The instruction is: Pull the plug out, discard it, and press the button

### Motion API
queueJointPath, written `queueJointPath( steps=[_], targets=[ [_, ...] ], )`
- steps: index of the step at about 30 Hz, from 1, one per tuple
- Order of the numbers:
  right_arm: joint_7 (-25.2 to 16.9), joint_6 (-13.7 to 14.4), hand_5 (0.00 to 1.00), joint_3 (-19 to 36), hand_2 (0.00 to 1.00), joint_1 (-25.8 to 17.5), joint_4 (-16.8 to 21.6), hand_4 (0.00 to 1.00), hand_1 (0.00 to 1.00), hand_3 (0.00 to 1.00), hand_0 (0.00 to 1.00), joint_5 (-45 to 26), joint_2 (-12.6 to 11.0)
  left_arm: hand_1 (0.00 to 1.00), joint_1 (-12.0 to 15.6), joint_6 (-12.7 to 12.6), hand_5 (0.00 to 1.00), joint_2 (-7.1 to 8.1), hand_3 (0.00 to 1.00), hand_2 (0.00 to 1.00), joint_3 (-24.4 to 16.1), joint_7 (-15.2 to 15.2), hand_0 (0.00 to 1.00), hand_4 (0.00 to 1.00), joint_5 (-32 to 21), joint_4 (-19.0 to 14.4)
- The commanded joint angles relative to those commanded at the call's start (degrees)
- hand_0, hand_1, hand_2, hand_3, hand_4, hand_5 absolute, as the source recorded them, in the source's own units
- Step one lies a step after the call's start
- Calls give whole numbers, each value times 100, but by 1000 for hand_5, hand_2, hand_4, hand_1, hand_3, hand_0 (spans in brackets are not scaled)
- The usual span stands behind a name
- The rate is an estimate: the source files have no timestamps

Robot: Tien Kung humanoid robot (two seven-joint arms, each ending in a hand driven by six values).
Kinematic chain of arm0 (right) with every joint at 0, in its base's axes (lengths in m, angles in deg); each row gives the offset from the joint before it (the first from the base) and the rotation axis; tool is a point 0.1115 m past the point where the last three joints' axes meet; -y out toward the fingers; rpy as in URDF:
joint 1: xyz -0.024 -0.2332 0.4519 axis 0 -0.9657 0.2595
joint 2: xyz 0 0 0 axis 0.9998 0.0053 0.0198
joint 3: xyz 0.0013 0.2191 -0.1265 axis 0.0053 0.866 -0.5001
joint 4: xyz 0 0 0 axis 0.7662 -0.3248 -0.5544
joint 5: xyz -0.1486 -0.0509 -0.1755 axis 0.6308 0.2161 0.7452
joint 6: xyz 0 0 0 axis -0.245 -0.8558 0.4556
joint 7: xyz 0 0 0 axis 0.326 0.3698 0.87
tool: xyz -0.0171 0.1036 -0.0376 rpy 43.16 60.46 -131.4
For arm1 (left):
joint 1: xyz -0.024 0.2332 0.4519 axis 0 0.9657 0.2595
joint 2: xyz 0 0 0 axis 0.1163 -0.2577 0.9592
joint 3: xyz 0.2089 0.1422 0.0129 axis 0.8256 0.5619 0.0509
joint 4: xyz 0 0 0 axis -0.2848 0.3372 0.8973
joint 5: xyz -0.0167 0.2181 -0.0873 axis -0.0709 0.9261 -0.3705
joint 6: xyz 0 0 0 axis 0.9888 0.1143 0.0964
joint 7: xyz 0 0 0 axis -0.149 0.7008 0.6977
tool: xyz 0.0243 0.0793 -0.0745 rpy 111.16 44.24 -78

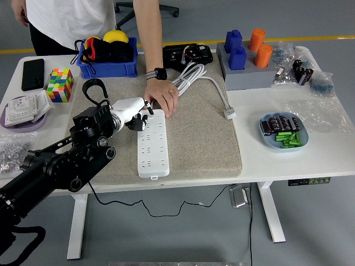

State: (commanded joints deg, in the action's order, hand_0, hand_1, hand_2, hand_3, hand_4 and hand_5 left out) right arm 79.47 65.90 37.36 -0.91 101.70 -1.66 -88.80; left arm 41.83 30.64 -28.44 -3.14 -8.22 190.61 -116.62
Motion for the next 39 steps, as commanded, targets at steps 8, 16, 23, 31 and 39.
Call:
queueJointPath(
  steps=[8,16,23,31,39],
  targets=[
    [2,0,630,-9,709,0,-6,771,701,723,748,1,-16,120,-88,-35,2,-54,713,161,86,28,153,157,-18,204],
    [3,-1,631,-4,709,0,-8,772,700,723,748,0,-13,114,-128,6,2,-75,709,157,239,-43,144,148,0,310],
    [2,0,631,-3,710,6,-7,772,701,724,749,0,-12,112,-155,40,2,-59,706,156,365,-94,142,145,-29,348],
    [3,0,631,-4,709,-1,-11,772,701,724,750,6,-12,110,-77,4,2,15,705,154,-15,-64,138,137,164,-117],
    [2,1,632,7,709,5,-5,772,701,723,749,16,-7,120,294,-99,2,220,717,174,-975,157,147,154,225,-1008]
  ],
)
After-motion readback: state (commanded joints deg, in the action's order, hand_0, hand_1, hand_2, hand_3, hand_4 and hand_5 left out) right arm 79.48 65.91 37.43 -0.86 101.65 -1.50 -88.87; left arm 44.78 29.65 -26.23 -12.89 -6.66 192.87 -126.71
